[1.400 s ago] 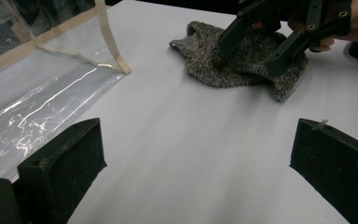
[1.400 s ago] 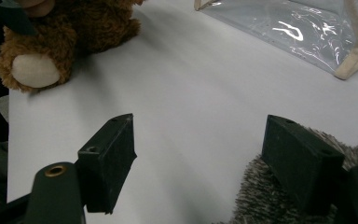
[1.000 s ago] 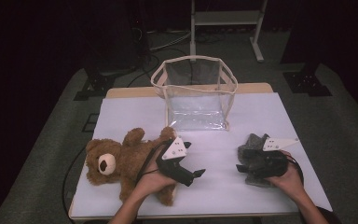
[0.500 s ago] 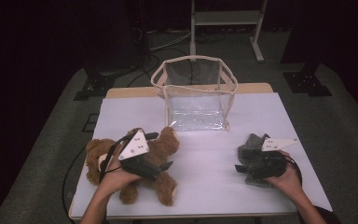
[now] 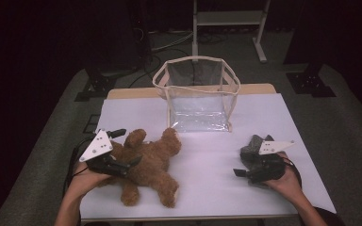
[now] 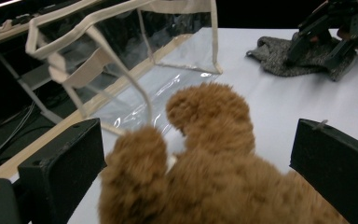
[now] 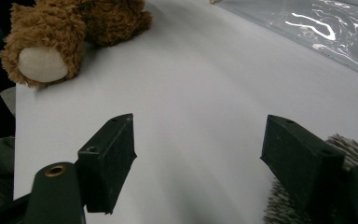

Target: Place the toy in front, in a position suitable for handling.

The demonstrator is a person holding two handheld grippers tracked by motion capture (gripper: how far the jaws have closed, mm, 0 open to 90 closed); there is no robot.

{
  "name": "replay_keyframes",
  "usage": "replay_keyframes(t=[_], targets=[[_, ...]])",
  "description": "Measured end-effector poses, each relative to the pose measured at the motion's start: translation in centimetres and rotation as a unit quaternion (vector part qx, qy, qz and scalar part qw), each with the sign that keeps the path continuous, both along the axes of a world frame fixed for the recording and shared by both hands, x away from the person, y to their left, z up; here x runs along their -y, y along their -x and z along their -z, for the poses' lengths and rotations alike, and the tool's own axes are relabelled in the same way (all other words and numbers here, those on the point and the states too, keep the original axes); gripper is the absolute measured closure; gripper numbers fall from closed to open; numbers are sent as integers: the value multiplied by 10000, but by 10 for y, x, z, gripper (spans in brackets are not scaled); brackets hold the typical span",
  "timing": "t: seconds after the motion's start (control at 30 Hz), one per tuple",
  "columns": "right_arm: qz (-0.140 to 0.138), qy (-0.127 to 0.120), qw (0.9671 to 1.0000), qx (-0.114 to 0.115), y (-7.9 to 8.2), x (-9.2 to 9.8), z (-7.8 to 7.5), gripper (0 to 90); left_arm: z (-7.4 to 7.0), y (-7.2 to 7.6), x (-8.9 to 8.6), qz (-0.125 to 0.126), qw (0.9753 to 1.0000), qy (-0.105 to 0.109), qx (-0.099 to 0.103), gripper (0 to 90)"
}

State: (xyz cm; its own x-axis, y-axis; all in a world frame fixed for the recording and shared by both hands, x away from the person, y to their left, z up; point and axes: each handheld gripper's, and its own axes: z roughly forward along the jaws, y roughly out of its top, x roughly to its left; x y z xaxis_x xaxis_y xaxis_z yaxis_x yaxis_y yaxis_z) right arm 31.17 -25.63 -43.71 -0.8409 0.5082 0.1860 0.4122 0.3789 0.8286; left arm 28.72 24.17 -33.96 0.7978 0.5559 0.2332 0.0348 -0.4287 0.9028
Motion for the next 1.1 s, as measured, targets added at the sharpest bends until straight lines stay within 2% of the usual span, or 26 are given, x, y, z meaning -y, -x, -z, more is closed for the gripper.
replay_keyframes(t=[0.2,0.33,0.4,0.57,0.63,0.7,0.73,0.83,0.87,0.9,1.0,1.03,1.07,1.1], targets=[[-74,12,10000,-27,1,-5,0,242,11,6,-24,-182,9998,-59,-18,21],[-166,-1,9999,-21,2,-11,-1,242,20,11,-38,-185,9998,-82,-50,21],[-210,13,9998,-1,3,-15,-2,242,27,14,-46,-111,9998,-121,-81,21],[-369,63,9993,-35,5,-26,-2,243,44,20,-67,-187,9993,-251,-185,23],[-443,44,9990,-61,5,-32,-3,243,50,23,-73,-190,9992,-289,-219,62],[-574,-111,9982,-126,5,-38,-6,243,55,24,-78,-217,9988,-357,-261,100],[-642,-132,9978,-111,6,-43,-8,243,57,23,-79,-218,9989,-345,-216,135],[-890,-224,9958,-60,7,-59,-16,243,60,18,-84,-272,9990,-345,-103,210],[-1088,-292,9936,-10,7,-72,-23,242,61,15,-84,-286,9990,-327,-108,232],[-1088,-292,9936,-10,7,-72,-23,242,62,11,-85,-302,9989,-318,-140,232],[-1368,-365,9899,106,6,-96,-33,242,64,0,-81,-356,9986,-368,-112,233],[-1534,-395,9872,176,6,-113,-39,232,64,-3,-80,-382,9984,-391,-106,233],[-1534,-395,9872,176,6,-113,-39,232,64,-7,-79,-394,9983,-406,-113,233],[-1616,-376,9859,208,6,-121,-40,224,64,-10,-79,-406,9982,-415,-123,233]])
